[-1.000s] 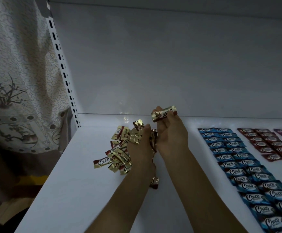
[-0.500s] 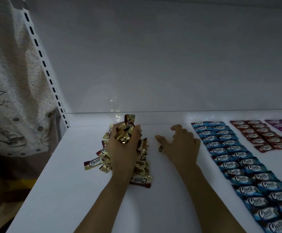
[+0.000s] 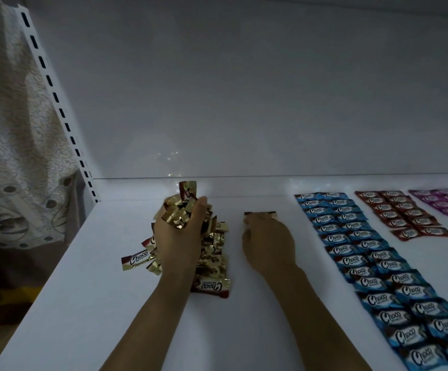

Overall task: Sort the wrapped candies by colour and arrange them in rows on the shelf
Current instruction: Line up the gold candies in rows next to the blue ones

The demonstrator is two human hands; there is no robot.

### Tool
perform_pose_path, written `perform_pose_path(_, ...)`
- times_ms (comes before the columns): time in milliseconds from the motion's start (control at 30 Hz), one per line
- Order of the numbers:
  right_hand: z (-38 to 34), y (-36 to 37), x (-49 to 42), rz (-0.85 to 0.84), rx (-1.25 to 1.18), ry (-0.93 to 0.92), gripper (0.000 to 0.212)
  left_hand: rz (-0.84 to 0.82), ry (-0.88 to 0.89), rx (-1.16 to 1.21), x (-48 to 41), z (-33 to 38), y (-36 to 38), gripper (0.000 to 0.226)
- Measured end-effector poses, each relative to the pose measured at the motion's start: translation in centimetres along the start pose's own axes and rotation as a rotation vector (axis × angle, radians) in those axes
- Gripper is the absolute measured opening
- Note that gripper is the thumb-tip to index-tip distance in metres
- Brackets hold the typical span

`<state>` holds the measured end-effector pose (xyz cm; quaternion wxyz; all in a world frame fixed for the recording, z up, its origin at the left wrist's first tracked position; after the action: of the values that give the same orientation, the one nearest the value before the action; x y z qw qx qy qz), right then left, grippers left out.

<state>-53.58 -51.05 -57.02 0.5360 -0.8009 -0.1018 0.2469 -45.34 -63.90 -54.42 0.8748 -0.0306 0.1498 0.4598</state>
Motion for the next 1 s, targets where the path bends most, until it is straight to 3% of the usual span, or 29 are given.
perform_pose_path(167,0.4,-0.1,-3.2,-0.085,0.059,0.055,0.031,-0.069,0.094,-0.042,0.3,-0.1,0.3,0.021)
perform_pose_path(300,2.3,1.1,-4.6,-0.012,0.072,0.091,0.033,-0.088,0.069,-0.004,0.3,-0.4,0.2,0.026)
perform_pose_path(500,3.5,2.5,-4.9,0.057,0.032,0.021,0.037,-0.121,-0.347,0.443,-0.1,-0.5,0.4,0.021)
perform_pose_path(600,2.4,0.7,-3.8,0.248,-0.304,-0.045,0.021,-0.075,-0.384,0.472,-0.6,-1.0,0.3,0.019)
perform_pose_path(633,1.4,-0.2,-3.3,0.189,-0.505,-0.043,0.014,-0.064,-0.358,0.437,-0.7,-1.1,0.4,0.020)
perform_pose_path(700,-1.4,-1.8,-2.0,-0.070,-0.872,-0.065,0.030,-0.055,-0.288,0.379,-0.8,-1.1,0.4,0.021)
perform_pose_path(733,-2.7,-2.2,-1.5,-0.158,-0.939,-0.084,0.037,-0.056,-0.263,0.373,-0.8,-1.0,0.4,0.023)
perform_pose_path(833,-4.9,-1.7,-0.5,-0.222,-0.923,-0.161,0.033,-0.058,-0.280,0.384,-0.9,-1.3,0.2,0.023)
perform_pose_path(933,-5.0,-1.2,-0.5,-0.148,-0.915,-0.185,0.013,-0.016,-0.290,0.338,-1.1,-1.3,0.0,0.011)
perform_pose_path(1000,-5.0,-1.2,-0.4,-0.106,-0.922,-0.206,0.015,0.001,-0.248,0.274,-1.0,-0.7,0.1,0.008)
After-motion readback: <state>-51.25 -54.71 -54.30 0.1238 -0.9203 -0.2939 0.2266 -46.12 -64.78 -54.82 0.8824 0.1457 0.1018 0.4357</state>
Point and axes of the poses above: each hand's wrist, its own x-axis away from the middle knuckle, its own y-axis out of the palm, z = x × y, the point moved 2 cm from there along -x, towards the middle knuckle
